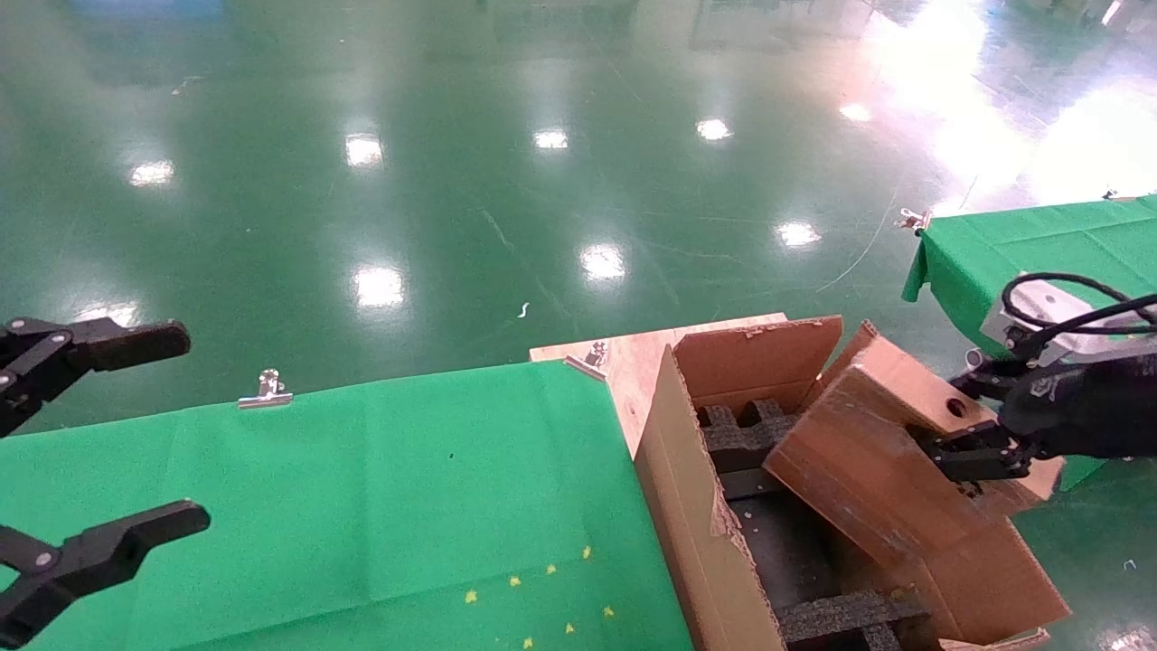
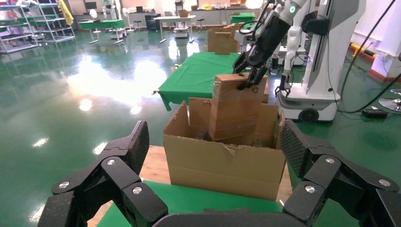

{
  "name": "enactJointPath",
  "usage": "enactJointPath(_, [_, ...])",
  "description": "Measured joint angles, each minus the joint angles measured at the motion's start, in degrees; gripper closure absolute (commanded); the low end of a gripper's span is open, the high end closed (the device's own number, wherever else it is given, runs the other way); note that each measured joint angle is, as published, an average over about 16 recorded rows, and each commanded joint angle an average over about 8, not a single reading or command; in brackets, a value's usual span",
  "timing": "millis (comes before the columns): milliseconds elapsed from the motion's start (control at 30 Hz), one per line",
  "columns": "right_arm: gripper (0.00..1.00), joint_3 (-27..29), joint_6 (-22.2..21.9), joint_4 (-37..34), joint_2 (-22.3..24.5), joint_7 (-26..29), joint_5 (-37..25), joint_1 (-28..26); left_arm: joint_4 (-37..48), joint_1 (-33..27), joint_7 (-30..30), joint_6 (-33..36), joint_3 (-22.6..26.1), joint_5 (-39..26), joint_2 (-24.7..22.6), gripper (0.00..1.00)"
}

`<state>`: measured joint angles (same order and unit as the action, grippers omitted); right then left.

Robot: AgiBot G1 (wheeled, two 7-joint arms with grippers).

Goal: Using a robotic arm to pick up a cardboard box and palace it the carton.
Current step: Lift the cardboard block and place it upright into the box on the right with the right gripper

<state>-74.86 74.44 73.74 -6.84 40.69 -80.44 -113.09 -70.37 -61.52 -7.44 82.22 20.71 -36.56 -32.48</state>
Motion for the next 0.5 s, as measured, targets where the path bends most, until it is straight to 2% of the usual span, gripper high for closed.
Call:
enactJointPath(233, [1.00,-3.0,-7.3,3.3,0.4,14.6,-5.5,3.6,0.0,0.0,0.0,0.0,0.0,0.0,0.0,0.00])
enactJointPath(500, [1.00,-5.3,-11.4,3.9,-1.8,27.6,-12.0,6.1,0.0,0.0,0.0,0.0,0.0,0.0,0.0,0.00])
